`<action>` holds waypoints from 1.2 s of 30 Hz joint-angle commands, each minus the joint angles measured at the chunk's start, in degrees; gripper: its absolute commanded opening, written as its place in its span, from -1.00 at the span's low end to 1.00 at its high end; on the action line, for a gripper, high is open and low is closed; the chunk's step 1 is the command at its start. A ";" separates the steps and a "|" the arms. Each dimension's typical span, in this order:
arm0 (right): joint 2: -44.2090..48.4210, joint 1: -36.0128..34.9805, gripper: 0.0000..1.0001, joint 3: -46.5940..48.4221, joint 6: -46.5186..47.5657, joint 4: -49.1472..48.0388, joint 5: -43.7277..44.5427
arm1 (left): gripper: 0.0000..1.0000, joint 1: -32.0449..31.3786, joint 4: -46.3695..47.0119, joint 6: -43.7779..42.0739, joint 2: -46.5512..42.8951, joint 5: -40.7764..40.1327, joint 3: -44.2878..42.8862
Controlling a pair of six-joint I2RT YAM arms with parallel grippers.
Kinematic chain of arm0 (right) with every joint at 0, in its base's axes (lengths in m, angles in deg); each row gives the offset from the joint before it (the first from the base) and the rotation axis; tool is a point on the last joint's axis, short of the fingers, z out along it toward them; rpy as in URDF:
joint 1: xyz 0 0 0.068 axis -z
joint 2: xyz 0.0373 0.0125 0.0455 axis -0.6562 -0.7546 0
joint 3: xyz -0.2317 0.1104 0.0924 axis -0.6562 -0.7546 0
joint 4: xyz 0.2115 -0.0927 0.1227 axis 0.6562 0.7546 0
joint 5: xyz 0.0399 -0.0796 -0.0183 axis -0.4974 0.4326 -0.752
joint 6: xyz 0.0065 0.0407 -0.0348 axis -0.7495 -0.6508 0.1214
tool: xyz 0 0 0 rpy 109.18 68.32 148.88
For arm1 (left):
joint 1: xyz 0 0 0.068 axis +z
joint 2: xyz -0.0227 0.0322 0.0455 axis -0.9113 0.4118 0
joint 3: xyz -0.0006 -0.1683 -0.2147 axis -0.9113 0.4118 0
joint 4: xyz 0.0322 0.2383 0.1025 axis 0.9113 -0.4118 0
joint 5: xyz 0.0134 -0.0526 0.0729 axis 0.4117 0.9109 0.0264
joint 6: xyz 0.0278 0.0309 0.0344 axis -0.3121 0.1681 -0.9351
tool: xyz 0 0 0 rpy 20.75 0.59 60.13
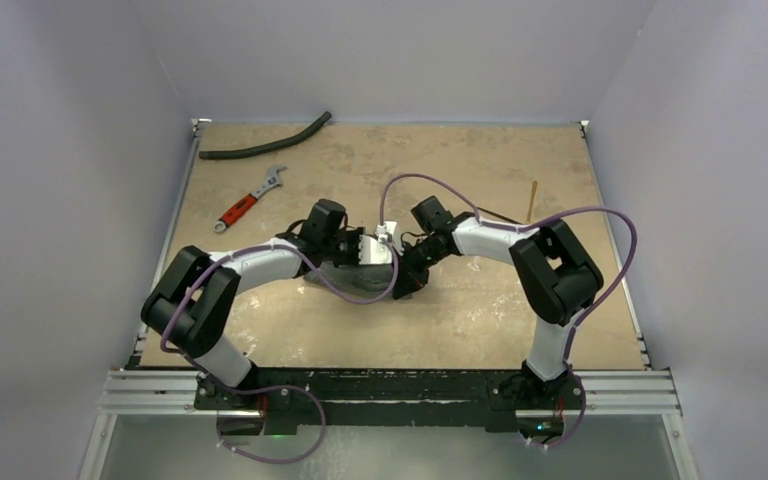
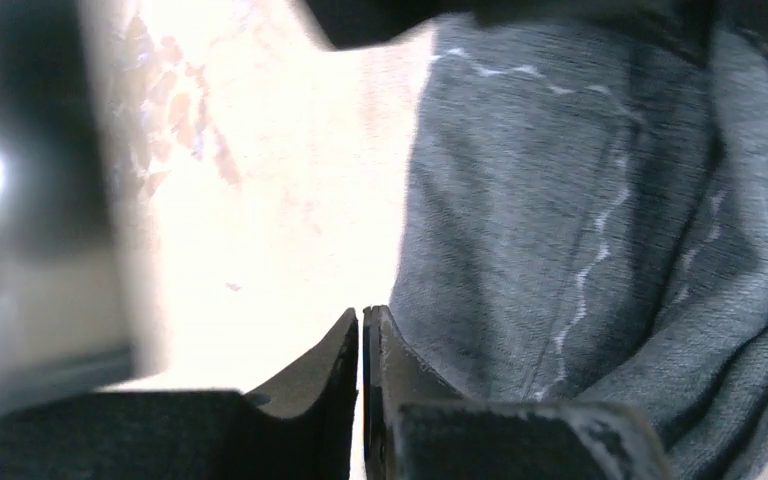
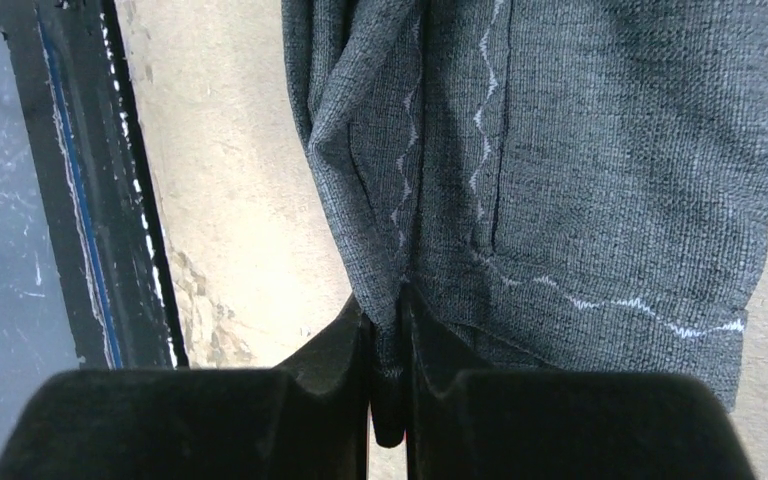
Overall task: Fold the napkin into a case and place the utensils inside
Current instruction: Fold the 2/3-rectangle-folded napkin at the center of the board.
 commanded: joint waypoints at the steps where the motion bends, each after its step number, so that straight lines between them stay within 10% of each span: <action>1: -0.36 0.00 -0.97 2.44 -1.35 -0.21 -4.32 | -0.91 -1.69 1.98 -7.02 1.52 1.53 2.96; 36: -7.54 4.53 -0.96 11.07 -5.72 7.11 -5.47 | -1.00 -3.08 -18.86 -21.96 -0.15 10.53 1.52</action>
